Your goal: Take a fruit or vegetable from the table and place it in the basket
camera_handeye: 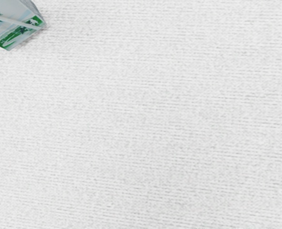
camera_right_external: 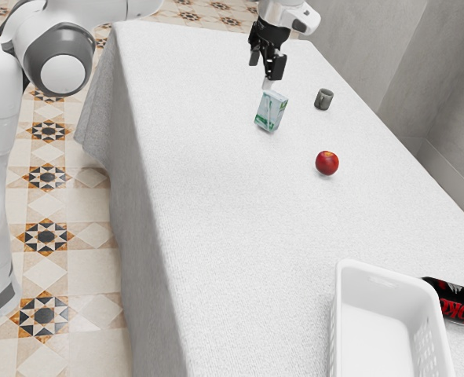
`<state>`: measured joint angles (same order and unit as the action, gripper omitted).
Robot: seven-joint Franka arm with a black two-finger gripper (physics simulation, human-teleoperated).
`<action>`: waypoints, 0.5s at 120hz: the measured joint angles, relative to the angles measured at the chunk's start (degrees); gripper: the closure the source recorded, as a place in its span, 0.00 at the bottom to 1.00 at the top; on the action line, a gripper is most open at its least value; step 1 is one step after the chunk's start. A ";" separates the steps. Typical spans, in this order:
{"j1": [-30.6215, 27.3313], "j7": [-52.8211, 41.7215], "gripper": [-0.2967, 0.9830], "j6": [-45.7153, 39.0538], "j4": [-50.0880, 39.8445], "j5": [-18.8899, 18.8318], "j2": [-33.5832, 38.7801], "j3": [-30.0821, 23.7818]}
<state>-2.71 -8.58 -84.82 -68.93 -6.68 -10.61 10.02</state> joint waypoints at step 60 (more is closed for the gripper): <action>3.22 -2.73 0.23 0.16 9.59 -0.21 3.04 -1.00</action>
<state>0.52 -11.30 -84.66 -59.34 -6.89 -7.57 9.02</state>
